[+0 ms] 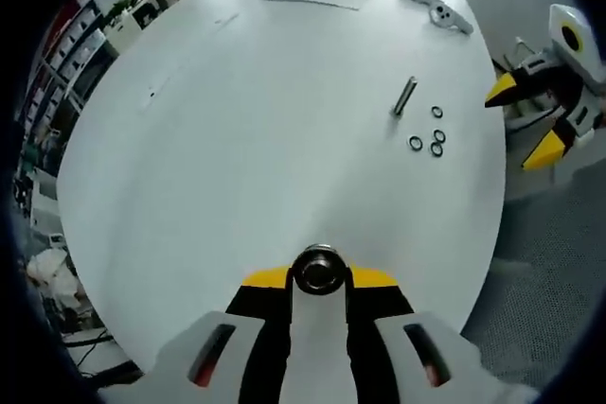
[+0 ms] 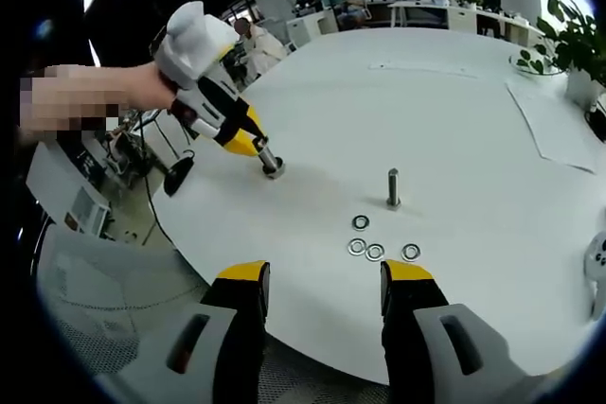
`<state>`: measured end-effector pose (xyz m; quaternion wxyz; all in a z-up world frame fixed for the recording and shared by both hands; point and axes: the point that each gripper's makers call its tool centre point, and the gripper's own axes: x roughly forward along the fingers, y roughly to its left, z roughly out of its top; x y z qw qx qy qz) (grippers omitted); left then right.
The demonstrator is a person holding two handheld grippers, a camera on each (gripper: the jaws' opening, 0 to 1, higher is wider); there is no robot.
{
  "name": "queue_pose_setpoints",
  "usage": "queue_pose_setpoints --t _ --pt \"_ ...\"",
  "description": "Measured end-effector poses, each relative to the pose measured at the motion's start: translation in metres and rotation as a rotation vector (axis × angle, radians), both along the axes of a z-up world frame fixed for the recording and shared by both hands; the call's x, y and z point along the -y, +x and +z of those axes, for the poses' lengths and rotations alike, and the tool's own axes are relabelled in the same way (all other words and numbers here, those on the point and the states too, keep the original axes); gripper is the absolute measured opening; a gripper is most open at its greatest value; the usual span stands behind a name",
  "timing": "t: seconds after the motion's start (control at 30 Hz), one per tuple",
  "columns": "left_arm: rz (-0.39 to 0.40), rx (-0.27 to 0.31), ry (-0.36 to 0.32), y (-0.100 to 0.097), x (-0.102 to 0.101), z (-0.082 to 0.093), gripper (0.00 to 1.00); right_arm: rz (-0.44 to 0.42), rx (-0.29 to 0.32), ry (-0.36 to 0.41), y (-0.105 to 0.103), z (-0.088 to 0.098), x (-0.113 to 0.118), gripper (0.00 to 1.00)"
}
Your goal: Place the washer onto the threaded stud by aligning its center hole with the stud, sliding it down to the base, and recovering from edge contact or off-axis alignment until the washer reaches the visible bottom stop.
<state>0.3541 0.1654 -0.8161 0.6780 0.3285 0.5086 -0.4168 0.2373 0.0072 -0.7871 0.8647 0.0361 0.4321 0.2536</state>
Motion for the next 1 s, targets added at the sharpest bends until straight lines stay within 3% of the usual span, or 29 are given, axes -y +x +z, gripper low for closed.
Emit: queue_pose_setpoints --t 0.67,1.0 --pt "0.031 -0.023 0.038 0.0 0.0 -0.035 0.19 0.005 -0.004 0.009 -0.002 0.0 -0.002 0.5" --pt "0.045 -0.028 0.014 -0.001 0.0 -0.034 0.2 0.006 -0.001 0.01 -0.001 0.001 -0.003 0.5"
